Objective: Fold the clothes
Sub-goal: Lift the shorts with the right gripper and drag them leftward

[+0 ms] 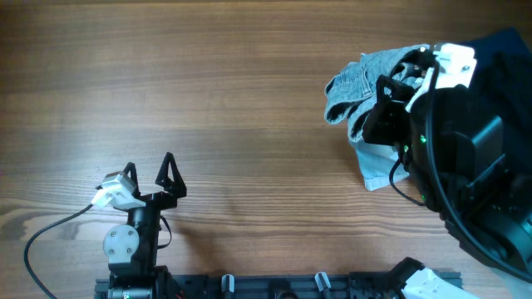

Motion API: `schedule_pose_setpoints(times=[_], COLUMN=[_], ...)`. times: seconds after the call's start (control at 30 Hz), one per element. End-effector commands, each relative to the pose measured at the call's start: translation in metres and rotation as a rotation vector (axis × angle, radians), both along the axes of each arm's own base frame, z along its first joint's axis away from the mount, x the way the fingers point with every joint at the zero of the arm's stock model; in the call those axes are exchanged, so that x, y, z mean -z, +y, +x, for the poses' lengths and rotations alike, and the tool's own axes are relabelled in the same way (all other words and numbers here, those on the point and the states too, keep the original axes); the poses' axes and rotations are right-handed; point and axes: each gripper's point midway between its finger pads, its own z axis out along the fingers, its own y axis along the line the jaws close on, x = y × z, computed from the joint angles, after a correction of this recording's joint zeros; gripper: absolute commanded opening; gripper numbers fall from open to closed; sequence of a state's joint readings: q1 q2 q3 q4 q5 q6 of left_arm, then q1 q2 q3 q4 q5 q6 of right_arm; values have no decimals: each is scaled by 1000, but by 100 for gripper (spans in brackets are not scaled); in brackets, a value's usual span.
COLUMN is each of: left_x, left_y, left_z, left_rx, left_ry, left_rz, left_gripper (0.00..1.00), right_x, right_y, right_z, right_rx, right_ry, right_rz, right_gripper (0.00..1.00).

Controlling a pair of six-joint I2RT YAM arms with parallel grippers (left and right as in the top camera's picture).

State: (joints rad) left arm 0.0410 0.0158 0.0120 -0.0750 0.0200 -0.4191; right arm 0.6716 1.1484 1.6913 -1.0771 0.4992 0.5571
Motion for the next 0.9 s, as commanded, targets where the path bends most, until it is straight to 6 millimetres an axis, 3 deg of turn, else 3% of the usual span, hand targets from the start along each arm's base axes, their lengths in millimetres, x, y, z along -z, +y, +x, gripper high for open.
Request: schedule_pose_setpoints(times=[0.0, 0.23, 0.5, 0.67, 0.8, 0.87], left_x=[3, 3, 3, 3, 3, 3], left_y=[-2, -2, -2, -2, -2, -2], left_z=[0, 0, 0, 0, 0, 0], left_rx=[13, 13, 13, 13, 13, 13], left_ry=[8, 8, 8, 8, 8, 8], left_rz=[22, 22, 22, 22, 22, 22], left_gripper=[100, 100, 100, 100, 100, 100], right_x=[-2, 57, 164, 240, 280, 286], right_y=[4, 77, 190, 236, 268, 287], right_z=[9, 47, 94, 100, 89, 79], right_rx=[-3, -182, -474, -584, -671, -708], right_ry=[-2, 174, 398, 570, 656, 649], right_rz=[-42, -47, 29, 101, 141, 140], right_gripper=[4, 4, 4, 4, 4, 4])
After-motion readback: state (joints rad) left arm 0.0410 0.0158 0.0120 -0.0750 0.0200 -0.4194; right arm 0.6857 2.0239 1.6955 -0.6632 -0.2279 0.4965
